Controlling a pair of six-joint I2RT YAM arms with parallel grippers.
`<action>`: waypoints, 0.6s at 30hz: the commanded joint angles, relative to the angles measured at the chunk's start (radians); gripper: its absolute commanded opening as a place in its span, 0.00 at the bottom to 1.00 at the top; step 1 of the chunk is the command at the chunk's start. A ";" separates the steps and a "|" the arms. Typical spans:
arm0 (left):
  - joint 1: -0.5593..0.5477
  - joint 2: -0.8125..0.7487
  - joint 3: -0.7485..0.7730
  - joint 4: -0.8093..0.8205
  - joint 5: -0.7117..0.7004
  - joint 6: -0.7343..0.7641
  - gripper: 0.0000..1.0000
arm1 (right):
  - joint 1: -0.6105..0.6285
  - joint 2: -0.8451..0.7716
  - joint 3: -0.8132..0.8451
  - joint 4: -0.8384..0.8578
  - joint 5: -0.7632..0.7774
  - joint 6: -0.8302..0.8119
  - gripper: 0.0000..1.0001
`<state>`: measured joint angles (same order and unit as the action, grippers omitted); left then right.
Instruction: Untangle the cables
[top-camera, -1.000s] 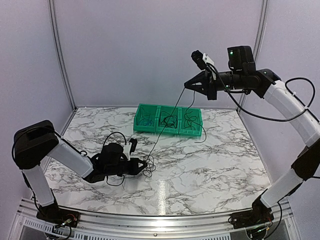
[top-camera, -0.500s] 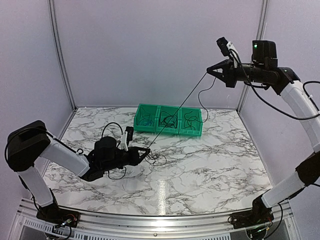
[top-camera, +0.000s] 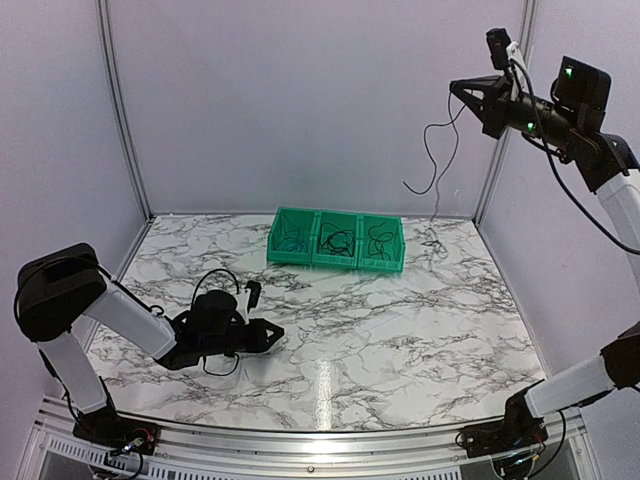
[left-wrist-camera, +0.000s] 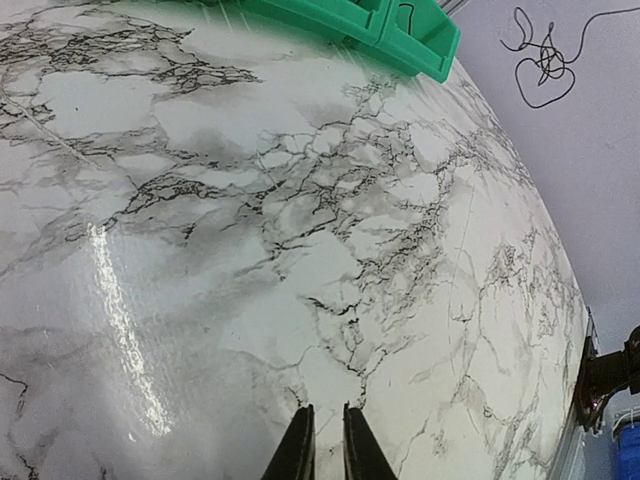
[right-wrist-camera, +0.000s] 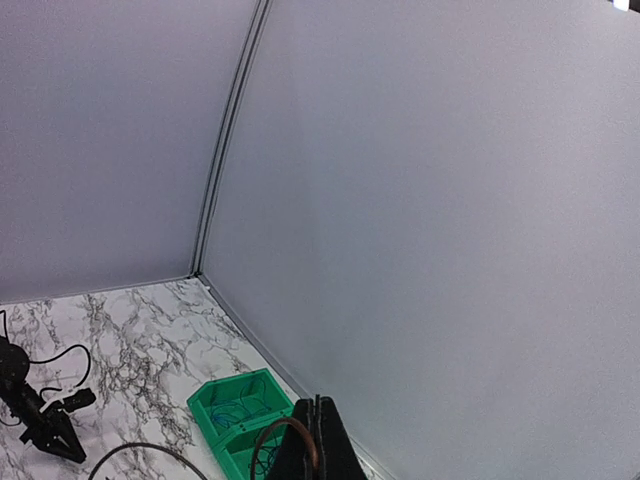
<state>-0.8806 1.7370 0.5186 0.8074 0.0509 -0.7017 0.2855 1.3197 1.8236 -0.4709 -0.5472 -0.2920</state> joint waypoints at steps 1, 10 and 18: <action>0.005 -0.020 -0.006 -0.020 -0.009 0.002 0.13 | -0.005 0.008 0.026 0.026 0.012 0.021 0.00; -0.047 -0.220 -0.050 -0.057 -0.131 0.093 0.54 | -0.005 -0.007 -0.029 0.034 -0.092 0.045 0.00; -0.109 -0.337 -0.053 -0.134 -0.260 0.200 0.67 | -0.003 -0.013 -0.117 0.063 -0.191 0.063 0.00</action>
<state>-0.9714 1.4284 0.4686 0.7418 -0.1593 -0.5812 0.2855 1.3239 1.7397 -0.4484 -0.6769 -0.2558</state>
